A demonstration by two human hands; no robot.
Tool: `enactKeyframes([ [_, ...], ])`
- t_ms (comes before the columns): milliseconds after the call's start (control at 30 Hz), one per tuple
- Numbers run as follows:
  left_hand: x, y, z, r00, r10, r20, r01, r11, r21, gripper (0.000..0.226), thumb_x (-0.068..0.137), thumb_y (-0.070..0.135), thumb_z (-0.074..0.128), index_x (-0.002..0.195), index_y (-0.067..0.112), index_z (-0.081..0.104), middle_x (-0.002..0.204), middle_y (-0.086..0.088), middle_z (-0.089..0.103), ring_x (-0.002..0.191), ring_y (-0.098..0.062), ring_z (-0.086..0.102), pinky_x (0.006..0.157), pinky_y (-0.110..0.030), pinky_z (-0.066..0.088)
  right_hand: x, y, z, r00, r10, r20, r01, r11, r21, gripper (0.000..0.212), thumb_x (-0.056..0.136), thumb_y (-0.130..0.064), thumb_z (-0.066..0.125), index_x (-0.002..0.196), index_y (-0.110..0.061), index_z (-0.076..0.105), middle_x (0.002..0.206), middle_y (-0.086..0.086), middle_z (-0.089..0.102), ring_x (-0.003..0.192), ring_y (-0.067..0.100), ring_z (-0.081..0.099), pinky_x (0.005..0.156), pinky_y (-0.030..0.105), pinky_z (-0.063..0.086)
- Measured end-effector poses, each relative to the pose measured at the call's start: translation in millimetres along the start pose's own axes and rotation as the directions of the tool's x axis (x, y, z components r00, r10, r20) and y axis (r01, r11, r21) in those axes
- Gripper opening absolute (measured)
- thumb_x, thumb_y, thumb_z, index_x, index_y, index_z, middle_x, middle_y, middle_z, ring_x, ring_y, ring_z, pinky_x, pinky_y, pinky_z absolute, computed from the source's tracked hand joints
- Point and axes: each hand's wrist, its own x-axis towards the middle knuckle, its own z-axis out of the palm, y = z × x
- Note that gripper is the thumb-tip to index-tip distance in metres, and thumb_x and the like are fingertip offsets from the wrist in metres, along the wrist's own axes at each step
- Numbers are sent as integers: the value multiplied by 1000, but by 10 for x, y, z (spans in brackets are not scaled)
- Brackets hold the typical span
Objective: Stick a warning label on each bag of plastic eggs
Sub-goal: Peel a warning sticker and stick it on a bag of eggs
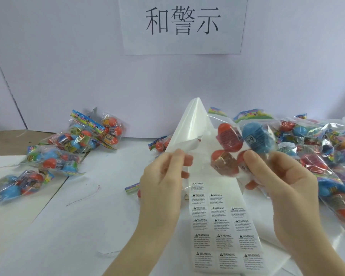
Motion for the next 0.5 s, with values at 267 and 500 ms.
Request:
enactKeyframes([
  [267,-114,-87,61,875,-21,483,24,1000,1,53,61,52,69,107,26,66,104,7,71,102,-8,64,89,-28,51,-97,124,89,856,-416,307,502,810,-302,37,62,-24,79,97,-28,67,96,-6,60,78,5,61,68,14,51],
  [500,72,-70,-18,971,-217,95,235,934,-268,37,43,34,72,75,16,69,64,3,68,53,-4,60,54,-17,48,-44,29,24,968,-44,247,45,999,0,13,59,-25,81,71,-24,77,68,1,71,58,8,62,53,17,50],
])
